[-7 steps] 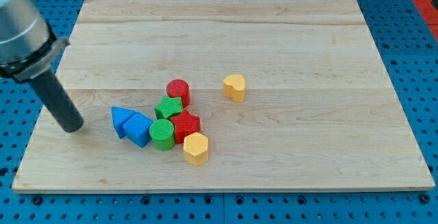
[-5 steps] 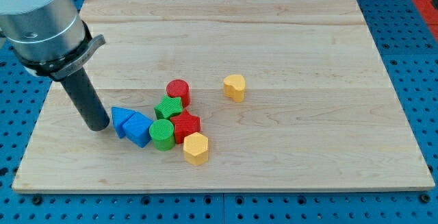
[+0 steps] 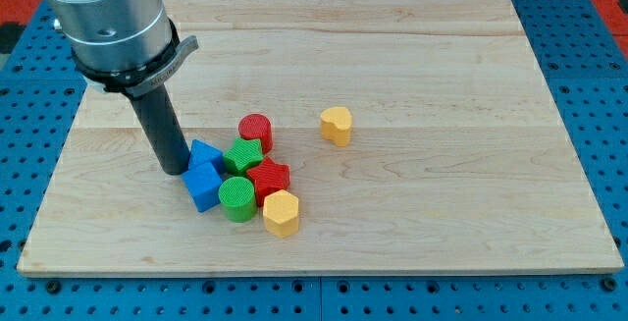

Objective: Separate blue cube from blue triangle

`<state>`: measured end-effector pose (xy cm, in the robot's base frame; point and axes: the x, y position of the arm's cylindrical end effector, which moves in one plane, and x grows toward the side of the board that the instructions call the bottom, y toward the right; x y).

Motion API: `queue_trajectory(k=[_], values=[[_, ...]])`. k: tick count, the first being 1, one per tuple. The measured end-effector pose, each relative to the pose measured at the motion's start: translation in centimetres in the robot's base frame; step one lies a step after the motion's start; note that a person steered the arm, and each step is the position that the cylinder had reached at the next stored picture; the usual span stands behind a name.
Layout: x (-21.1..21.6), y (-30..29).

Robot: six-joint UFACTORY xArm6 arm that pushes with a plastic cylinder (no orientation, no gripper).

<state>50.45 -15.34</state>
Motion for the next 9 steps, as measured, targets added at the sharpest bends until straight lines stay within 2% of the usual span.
queue_trajectory(k=[3, 9], values=[[5.1, 1.6], [11.5, 9.3]])
